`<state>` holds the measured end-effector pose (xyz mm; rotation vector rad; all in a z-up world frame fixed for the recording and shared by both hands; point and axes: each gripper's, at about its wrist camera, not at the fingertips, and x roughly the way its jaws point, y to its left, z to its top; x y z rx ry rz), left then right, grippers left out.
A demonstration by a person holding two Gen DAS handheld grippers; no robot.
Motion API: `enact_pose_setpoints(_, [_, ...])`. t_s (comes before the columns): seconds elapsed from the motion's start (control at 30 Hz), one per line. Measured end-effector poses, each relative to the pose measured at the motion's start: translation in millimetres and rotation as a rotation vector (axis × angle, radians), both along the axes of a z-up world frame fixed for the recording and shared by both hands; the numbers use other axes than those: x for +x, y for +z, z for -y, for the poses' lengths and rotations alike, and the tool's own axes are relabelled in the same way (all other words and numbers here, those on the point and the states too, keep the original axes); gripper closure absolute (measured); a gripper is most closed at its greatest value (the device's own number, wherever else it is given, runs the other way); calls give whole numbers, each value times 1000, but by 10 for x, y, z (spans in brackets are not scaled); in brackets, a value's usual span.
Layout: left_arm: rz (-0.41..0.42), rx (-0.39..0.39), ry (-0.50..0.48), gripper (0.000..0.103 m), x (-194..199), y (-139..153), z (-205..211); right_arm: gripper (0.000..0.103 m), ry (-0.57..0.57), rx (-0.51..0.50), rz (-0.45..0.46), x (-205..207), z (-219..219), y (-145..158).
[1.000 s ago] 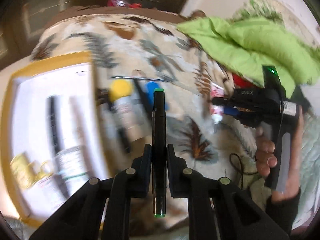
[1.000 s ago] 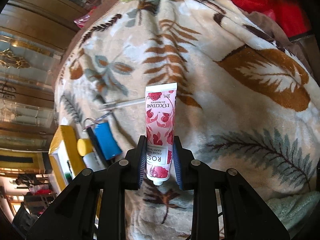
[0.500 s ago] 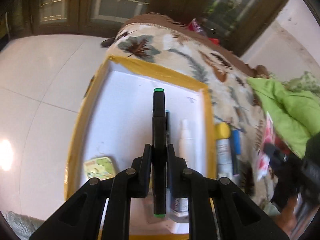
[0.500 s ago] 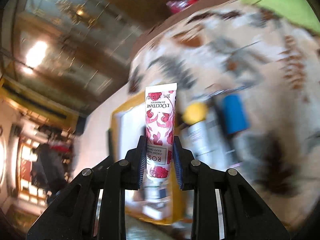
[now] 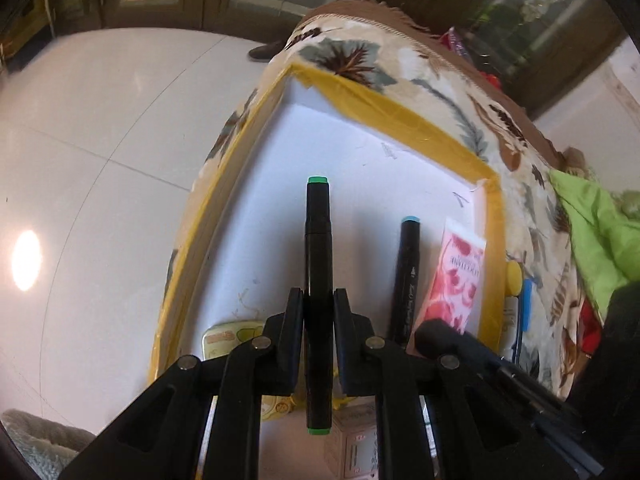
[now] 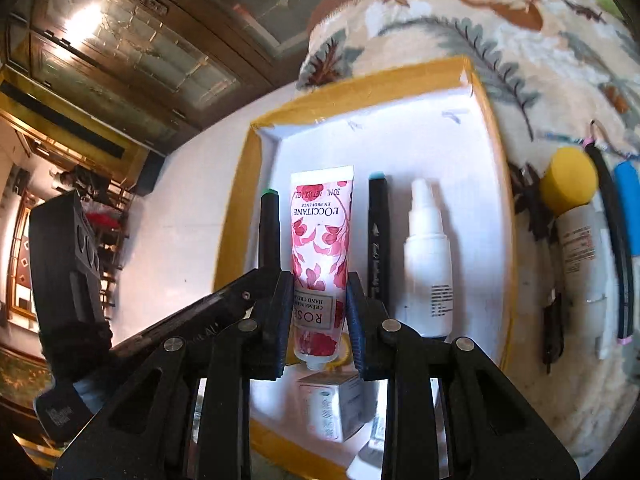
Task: Organize rigid objects
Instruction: 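Lower the cream tube into the tray with the right tool while the left tool places the marker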
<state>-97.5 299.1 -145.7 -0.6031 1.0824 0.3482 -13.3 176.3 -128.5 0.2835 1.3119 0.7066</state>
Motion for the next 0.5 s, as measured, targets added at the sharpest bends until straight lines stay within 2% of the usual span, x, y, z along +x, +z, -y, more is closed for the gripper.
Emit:
enact_pose_setpoints(0.07, [-6,16,3,90,13,-20,14,78,-1,18,-34,13,9,-108])
enact_pose_setpoints(0.2, [-13,-3,18,90,11,-62,-24,78,27,-1,-57,-5,-65,-246])
enact_pose_setpoints(0.33, [-31,-35,45,90,27,-148,-80,78,59,-41,-64,-27,-163,-357])
enact_pose_setpoints(0.5, [-35,-27,48,90,34,-167,-65,78,84,-76,-51,-51,-273,-369])
